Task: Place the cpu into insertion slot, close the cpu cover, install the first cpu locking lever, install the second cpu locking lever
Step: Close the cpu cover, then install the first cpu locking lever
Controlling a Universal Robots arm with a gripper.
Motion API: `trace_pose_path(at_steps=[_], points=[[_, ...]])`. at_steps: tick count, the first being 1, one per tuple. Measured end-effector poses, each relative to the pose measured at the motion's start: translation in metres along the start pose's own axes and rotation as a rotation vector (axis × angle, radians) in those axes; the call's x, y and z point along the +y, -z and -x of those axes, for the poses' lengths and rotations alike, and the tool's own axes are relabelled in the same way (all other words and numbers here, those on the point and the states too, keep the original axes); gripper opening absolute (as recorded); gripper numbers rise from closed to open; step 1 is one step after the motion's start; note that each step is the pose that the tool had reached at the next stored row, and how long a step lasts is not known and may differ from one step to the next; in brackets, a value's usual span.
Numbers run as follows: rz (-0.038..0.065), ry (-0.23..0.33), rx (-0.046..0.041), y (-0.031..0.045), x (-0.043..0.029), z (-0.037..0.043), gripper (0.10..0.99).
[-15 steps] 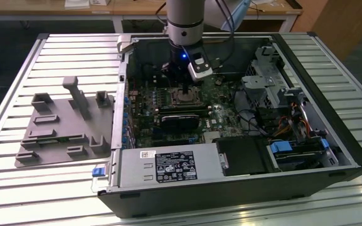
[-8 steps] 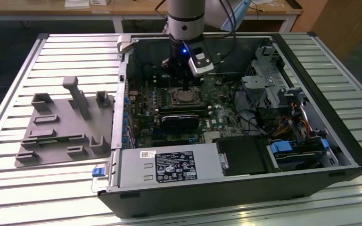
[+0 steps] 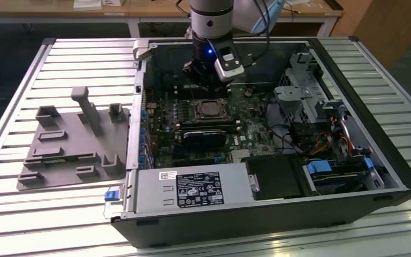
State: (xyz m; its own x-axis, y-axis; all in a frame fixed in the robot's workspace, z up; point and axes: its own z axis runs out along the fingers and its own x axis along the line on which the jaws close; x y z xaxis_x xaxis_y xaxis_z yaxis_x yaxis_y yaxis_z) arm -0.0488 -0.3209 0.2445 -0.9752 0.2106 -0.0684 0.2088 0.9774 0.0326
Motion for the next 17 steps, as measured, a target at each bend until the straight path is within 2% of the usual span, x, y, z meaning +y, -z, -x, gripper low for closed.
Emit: trace_pose_path(at_steps=[17], points=[[0.000, 0.000, 0.0001, 0.0011, -0.0002, -0.0010, 0.102]])
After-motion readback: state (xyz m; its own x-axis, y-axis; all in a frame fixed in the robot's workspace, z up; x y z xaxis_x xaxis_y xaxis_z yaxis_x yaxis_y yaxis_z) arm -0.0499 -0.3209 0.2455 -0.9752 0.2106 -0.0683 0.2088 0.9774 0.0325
